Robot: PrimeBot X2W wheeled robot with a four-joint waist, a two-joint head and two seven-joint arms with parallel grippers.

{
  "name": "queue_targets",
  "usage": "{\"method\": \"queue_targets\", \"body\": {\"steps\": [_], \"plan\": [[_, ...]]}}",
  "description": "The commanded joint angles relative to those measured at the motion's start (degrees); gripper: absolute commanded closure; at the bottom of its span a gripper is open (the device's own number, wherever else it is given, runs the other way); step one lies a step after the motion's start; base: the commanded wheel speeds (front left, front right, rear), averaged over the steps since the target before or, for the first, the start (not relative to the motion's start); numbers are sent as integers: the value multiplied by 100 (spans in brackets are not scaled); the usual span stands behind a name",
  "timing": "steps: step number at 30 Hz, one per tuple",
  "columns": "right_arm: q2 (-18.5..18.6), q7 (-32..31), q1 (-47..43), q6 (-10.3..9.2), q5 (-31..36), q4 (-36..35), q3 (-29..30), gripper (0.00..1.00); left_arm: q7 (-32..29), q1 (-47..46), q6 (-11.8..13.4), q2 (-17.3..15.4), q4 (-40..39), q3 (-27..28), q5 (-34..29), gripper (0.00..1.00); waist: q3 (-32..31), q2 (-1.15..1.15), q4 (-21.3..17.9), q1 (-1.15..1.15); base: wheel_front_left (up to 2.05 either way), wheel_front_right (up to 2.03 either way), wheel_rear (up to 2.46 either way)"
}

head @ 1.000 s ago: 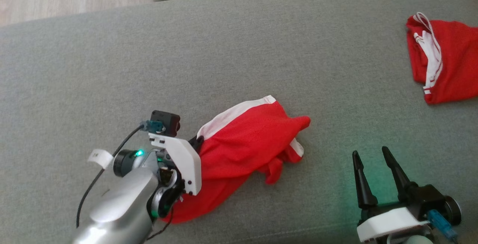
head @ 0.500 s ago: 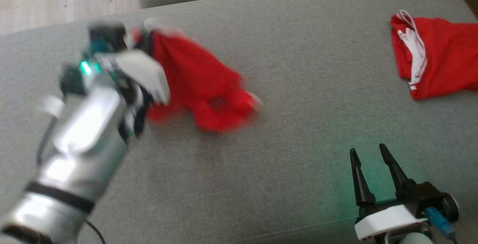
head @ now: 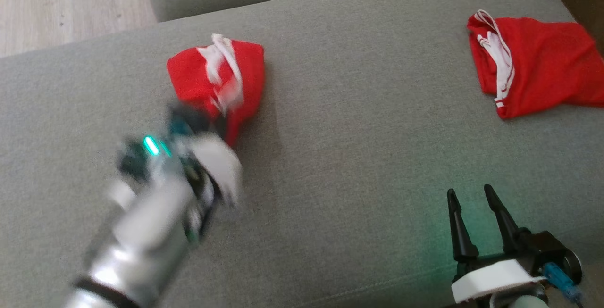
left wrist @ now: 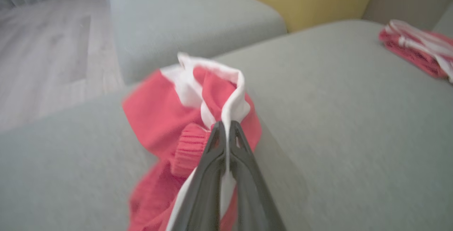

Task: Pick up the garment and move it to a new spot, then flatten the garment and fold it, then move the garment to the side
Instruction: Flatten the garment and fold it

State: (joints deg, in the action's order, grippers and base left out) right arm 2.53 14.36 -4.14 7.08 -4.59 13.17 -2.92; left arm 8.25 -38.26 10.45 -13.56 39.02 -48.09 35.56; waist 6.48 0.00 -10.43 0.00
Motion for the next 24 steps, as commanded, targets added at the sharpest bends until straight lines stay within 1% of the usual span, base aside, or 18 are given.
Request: {"method": "queue_targets", "body": {"steps": [1,2,3,6,8,10,11,12,13,15,17,21,24], "plan": [[34,63,100,41,-41,-163,-110,0,116,105,-49,25,-160,-25,-43,100,14,0,34,0,0,0,0],[34,63,92,41,-46,-167,-104,0,132,269,-62,96,-192,-116,-48,100,13,0,52,0,0,0,0],[34,63,92,41,-46,-167,-104,0,132,269,-62,96,-192,-116,-48,100,13,0,52,0,0,0,0],[34,63,74,41,-42,-166,-95,0,185,673,-16,221,-364,-381,-143,100,16,0,106,0,0,0,0],[34,63,72,41,-40,-161,-80,0,215,899,54,227,-538,-538,-237,100,13,0,138,0,0,0,0],[34,63,72,41,-44,-155,-69,0,210,1115,141,165,-719,-683,-333,100,0,0,161,0,0,0,0],[34,63,68,41,-47,-148,-65,0,203,1229,195,135,-836,-750,-377,89,-12,0,173,0,0,0,0],[34,63,63,41,-52,-141,-62,0,164,1357,211,115,-973,-821,-385,53,-22,0,185,0,0,0,0],[34,63,58,41,-61,-135,-62,0,108,1492,202,96,-1116,-868,-347,0,-31,0,196,0,0,0,0],[34,63,43,41,-72,-118,-81,0,10,1738,227,44,-1422,-892,-236,0,-60,0,201,0,0,0,0],[34,63,29,41,-84,-108,-96,0,-19,1944,306,3,-1806,-790,-60,0,-82,0,202,0,0,0,0],[34,63,-9,41,-104,-112,-83,0,44,2083,610,-95,-2630,-499,98,0,-105,0,222,0,0,0,0],[34,63,-17,41,-97,-114,-85,0,-10,1986,900,-150,-2955,-296,87,0,-89,0,244,0,0,0,0]]}}
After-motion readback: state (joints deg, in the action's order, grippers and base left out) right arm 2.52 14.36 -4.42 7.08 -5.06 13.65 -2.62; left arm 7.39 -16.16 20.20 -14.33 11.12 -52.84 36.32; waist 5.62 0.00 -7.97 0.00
